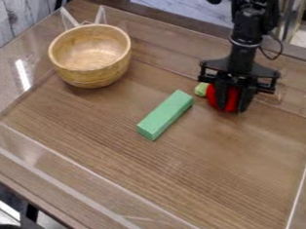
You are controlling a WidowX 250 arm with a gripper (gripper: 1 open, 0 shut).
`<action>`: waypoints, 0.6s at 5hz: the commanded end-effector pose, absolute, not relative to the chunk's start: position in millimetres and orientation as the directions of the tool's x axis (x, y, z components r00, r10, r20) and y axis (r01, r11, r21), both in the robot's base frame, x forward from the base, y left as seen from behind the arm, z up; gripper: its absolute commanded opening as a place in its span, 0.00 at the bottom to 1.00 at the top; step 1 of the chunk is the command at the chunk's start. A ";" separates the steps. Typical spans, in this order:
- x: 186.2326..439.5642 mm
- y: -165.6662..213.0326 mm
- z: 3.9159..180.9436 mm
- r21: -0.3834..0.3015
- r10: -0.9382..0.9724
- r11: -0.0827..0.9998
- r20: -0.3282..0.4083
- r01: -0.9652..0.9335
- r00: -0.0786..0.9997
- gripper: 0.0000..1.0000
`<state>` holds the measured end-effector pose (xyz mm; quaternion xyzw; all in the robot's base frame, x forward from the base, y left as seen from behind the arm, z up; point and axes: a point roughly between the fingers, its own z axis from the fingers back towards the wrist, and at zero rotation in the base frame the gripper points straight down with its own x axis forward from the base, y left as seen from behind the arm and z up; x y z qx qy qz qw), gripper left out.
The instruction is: Move the red fruit to the left
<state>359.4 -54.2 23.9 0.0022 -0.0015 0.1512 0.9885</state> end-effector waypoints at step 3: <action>364.1 -41.6 73.3 -0.035 0.277 0.961 0.075 -0.275 0.958 0.00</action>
